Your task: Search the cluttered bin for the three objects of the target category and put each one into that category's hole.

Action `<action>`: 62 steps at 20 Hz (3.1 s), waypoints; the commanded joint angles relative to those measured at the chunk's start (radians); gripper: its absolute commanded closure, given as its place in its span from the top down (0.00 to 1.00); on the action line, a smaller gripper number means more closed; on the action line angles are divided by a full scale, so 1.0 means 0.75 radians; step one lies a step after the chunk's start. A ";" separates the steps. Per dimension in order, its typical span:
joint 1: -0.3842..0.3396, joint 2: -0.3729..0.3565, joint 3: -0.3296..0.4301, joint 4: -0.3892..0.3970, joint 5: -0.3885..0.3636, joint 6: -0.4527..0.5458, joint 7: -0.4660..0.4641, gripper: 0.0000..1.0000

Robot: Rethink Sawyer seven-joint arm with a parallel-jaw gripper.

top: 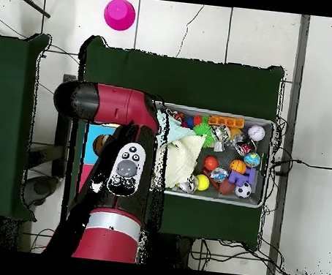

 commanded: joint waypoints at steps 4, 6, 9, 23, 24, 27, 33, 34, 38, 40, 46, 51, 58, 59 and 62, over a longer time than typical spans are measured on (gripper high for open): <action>-0.040 0.157 0.223 0.225 0.041 -0.244 0.257 0.00; -0.033 0.160 0.216 0.226 0.051 -0.211 0.262 0.00; -0.023 0.157 0.206 0.232 0.076 -0.149 0.278 0.00; -0.001 0.126 0.139 0.169 0.060 0.129 0.229 0.00; 0.000 0.122 0.134 0.170 0.052 0.148 0.220 0.00; -0.002 0.101 0.131 0.203 0.039 0.154 0.198 0.00; -0.006 0.022 0.137 0.333 0.021 0.072 0.159 0.00; -0.010 0.008 0.143 0.357 0.020 0.056 0.149 0.00; -0.013 -0.020 0.147 0.407 0.017 0.043 0.136 0.00; -0.013 -0.012 0.149 0.411 0.016 0.028 0.143 0.00; -0.025 0.098 0.170 0.362 0.012 -0.144 0.170 0.00; -0.027 0.141 0.178 0.332 0.005 -0.219 0.169 0.00; -0.016 0.200 0.176 0.313 -0.025 -0.387 0.168 0.00; -0.017 0.215 0.178 0.306 -0.032 -0.418 0.164 0.00; -0.039 0.232 0.209 0.305 -0.048 -0.470 0.129 0.00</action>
